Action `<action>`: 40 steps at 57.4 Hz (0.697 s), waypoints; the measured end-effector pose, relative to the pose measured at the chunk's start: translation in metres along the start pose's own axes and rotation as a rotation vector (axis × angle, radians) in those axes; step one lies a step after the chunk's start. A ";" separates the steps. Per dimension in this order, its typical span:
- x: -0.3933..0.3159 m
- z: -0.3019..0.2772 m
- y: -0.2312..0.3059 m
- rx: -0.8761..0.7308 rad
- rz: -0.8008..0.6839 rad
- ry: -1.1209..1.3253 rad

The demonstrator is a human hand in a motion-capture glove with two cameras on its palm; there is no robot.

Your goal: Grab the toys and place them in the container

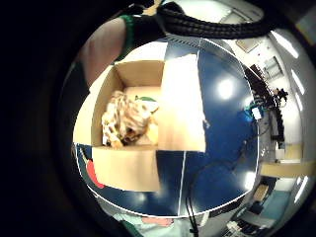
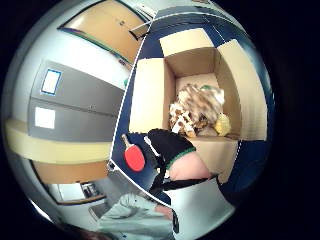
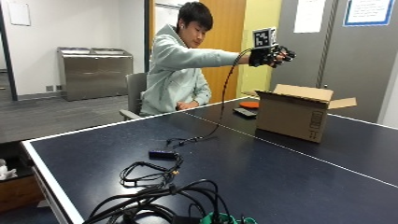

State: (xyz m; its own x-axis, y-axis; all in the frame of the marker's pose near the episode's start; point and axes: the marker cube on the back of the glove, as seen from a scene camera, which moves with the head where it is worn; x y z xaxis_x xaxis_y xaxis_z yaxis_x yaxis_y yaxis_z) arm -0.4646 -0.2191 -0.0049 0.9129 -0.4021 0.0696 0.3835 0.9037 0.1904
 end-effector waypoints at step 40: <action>0.043 -0.041 0.129 0.084 -0.268 0.010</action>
State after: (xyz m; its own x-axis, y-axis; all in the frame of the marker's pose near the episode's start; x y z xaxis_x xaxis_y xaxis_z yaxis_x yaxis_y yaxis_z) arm -0.3702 -0.1137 -0.0174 0.7818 -0.6235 -0.0042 0.5993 0.7495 0.2813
